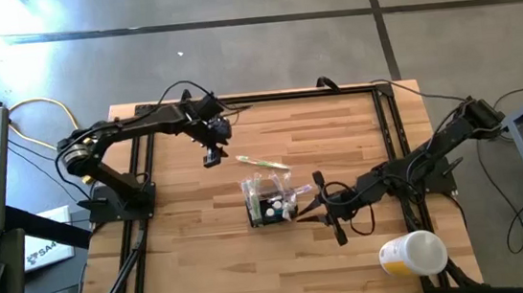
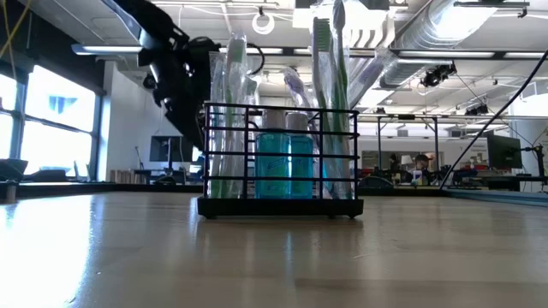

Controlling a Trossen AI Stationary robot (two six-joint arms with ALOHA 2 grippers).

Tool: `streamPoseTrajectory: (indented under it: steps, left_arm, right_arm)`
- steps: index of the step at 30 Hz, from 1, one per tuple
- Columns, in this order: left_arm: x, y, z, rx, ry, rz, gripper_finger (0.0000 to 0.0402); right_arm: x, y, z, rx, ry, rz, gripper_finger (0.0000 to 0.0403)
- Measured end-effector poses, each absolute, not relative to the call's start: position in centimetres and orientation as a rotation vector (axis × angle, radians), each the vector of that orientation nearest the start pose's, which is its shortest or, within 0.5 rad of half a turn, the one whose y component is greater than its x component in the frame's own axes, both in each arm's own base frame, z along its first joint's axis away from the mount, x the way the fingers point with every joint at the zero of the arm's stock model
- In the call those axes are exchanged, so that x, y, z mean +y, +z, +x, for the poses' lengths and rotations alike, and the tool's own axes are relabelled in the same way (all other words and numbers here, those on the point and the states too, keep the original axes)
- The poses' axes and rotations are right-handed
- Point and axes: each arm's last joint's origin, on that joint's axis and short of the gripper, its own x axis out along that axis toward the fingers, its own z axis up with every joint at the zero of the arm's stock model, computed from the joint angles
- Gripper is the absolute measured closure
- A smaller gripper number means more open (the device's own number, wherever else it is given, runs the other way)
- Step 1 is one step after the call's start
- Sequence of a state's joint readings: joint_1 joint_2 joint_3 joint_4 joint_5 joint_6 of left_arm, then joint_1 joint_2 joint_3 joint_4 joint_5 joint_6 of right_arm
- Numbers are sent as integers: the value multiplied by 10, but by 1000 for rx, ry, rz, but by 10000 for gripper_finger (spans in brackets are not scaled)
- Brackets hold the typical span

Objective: Pick & Place toothbrushing station
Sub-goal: Put the green toothbrush into the wire organizer

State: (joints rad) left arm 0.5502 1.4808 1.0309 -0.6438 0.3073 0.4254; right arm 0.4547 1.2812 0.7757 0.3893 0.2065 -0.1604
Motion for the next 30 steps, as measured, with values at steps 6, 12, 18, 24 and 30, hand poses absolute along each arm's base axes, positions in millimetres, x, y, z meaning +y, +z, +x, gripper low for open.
streamPoseTrajectory:
  steps: [6,12,18,24,30]
  left_arm:
    - [150,200,261,974,-9,-8,190]
    - [154,187,272,914,-68,-11,190]
    - [159,169,284,876,-107,-33,190]
    - [164,154,290,892,-84,-32,190]
    - [165,146,292,904,-86,-37,190]
  right_arm:
    - [111,277,261,113,226,-190,364]
    - [105,275,263,143,207,-172,364]
    - [106,274,262,149,212,-173,364]
    - [105,271,262,186,215,-184,364]
    - [105,269,261,202,216,-190,364]
